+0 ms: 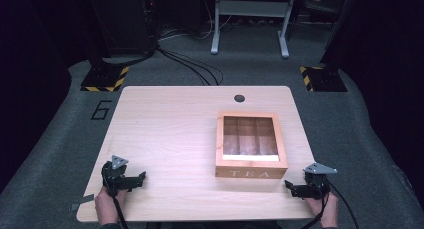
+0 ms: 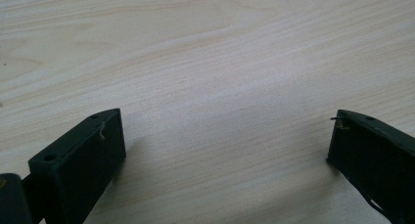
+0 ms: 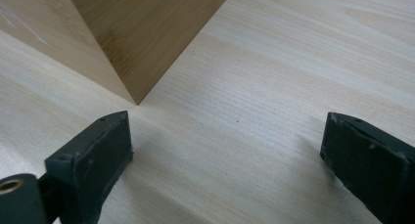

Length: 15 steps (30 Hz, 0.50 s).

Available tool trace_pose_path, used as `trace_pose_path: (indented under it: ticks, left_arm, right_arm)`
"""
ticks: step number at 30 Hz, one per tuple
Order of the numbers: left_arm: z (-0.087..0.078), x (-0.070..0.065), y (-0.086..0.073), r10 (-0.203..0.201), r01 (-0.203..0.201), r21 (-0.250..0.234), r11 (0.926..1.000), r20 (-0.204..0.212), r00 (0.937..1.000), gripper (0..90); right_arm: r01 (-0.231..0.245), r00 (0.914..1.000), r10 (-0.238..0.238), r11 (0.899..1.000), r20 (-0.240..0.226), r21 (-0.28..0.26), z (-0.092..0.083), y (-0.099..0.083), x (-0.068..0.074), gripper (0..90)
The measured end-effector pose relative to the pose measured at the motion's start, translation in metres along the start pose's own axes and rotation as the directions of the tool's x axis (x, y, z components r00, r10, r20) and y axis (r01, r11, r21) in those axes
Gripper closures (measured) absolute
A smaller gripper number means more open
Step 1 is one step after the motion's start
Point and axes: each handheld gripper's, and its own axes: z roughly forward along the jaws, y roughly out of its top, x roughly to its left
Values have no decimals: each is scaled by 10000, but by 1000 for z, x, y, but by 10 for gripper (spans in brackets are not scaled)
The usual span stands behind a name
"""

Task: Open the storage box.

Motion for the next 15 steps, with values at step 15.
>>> trace_pose_path:
  ticks: [15]
  left_arm:
    - [-1, 0, 0, -28, 28, 14, 10000, -48, 10000, 4]
  right_arm:
    - [-273, 9996, 273, 9996, 49, 26, -1, 1, 1, 51]
